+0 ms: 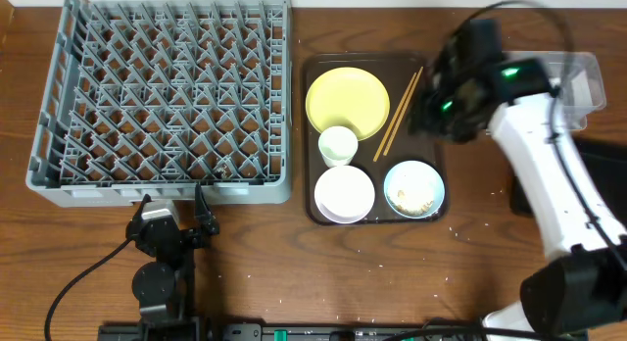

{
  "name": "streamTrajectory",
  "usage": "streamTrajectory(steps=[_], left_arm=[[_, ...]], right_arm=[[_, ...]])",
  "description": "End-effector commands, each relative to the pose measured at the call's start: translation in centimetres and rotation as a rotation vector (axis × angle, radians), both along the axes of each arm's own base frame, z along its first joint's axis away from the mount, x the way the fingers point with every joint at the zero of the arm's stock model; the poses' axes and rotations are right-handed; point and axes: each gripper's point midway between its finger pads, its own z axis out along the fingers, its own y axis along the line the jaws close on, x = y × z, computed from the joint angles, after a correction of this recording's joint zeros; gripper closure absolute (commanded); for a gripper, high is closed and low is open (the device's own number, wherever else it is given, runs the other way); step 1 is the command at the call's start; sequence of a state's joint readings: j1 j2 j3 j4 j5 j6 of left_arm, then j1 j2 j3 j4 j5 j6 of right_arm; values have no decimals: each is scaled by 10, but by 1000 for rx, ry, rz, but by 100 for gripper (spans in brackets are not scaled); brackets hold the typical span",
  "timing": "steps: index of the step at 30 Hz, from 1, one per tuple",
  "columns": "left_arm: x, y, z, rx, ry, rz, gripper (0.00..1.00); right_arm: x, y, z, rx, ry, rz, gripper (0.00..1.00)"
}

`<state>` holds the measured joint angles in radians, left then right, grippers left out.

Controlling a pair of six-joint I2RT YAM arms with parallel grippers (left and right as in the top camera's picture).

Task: Sort waste into correct bins and load items into the dishwasher
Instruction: 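Grasp rim of blue bowl with right gripper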

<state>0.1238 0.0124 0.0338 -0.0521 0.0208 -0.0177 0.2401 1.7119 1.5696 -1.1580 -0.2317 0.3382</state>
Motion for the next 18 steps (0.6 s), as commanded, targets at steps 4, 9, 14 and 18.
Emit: streamTrajectory(steps=[4,9,14,18], left_arm=[[0,2,-19,11,49,9,10],[0,2,-19,11,49,9,10],[0,2,-19,11,49,9,10],[0,2,-19,11,49,9,10]], right_arm=[[-27,16,-62,-93,78,12,42],[-33,19,-95,-141,60,-12,48],[-39,20,-116,-161,42,-2,51],[-39,22,-128,-149,26,-15,54]])
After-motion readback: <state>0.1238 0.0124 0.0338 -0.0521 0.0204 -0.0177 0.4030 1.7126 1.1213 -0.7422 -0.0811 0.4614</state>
